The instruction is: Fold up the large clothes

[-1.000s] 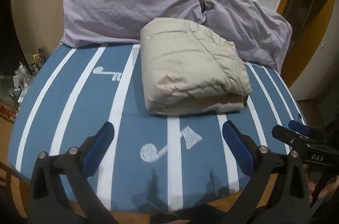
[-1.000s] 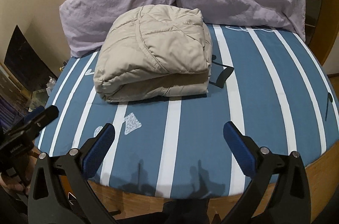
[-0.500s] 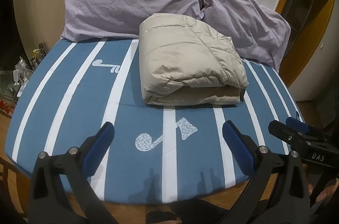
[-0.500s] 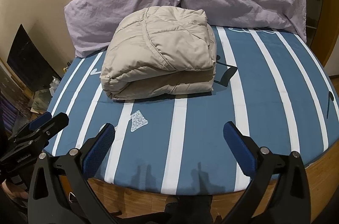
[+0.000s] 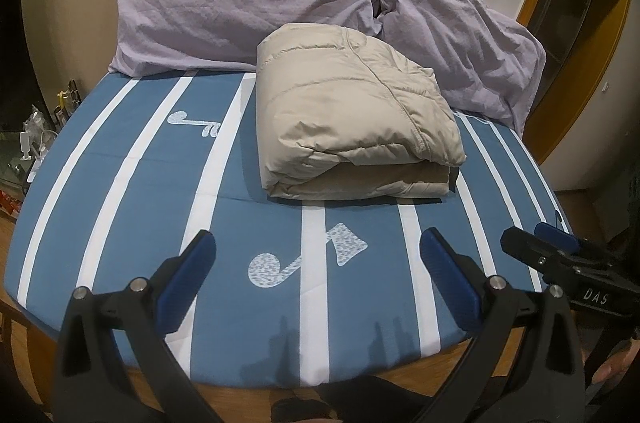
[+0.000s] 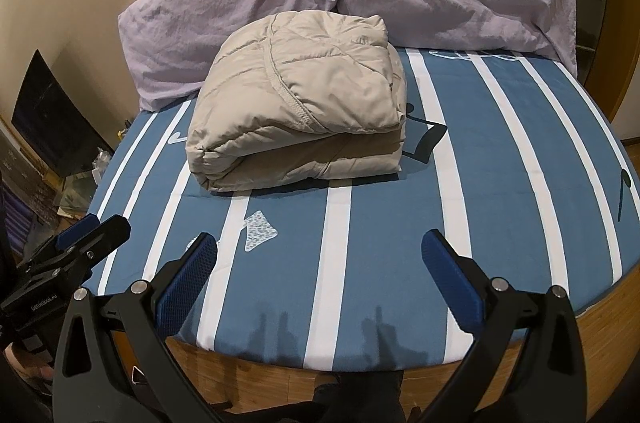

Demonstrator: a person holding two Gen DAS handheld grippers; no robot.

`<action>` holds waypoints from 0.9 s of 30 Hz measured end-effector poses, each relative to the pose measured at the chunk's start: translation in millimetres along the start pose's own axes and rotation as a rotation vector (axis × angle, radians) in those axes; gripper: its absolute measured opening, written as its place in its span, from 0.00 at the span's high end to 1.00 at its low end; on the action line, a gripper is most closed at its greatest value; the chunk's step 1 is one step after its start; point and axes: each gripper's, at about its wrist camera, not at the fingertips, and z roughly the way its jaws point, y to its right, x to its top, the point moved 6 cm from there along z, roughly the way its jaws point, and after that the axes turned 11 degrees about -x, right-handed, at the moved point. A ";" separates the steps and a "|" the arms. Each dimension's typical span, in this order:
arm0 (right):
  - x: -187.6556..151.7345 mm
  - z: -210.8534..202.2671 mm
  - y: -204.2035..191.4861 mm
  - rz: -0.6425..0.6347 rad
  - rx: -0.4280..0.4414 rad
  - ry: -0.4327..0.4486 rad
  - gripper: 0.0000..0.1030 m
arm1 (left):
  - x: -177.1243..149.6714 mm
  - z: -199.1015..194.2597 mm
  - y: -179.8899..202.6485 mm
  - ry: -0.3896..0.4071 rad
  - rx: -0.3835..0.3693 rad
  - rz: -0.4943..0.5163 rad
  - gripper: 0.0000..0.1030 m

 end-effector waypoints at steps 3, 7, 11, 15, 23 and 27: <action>0.3 0.7 1.0 0.000 0.000 0.000 0.01 | -0.1 0.4 0.0 -0.003 -0.001 0.000 0.02; 0.1 0.6 1.0 -0.002 0.001 0.000 0.01 | 0.3 0.7 0.1 -0.002 0.000 0.000 0.02; 0.2 1.0 0.6 -0.003 -0.002 0.003 0.01 | 0.4 1.6 0.6 -0.001 -0.001 0.000 0.02; 0.2 1.9 0.0 -0.002 -0.004 0.004 0.01 | 1.1 3.6 1.5 -0.001 -0.005 0.001 0.02; 1.6 2.4 0.3 -0.003 -0.005 0.003 0.01 | 2.5 6.0 3.1 0.000 -0.014 0.002 0.02; 1.3 2.3 -0.6 -0.001 -0.006 0.003 0.01 | 2.6 5.6 2.4 0.000 -0.014 0.003 0.02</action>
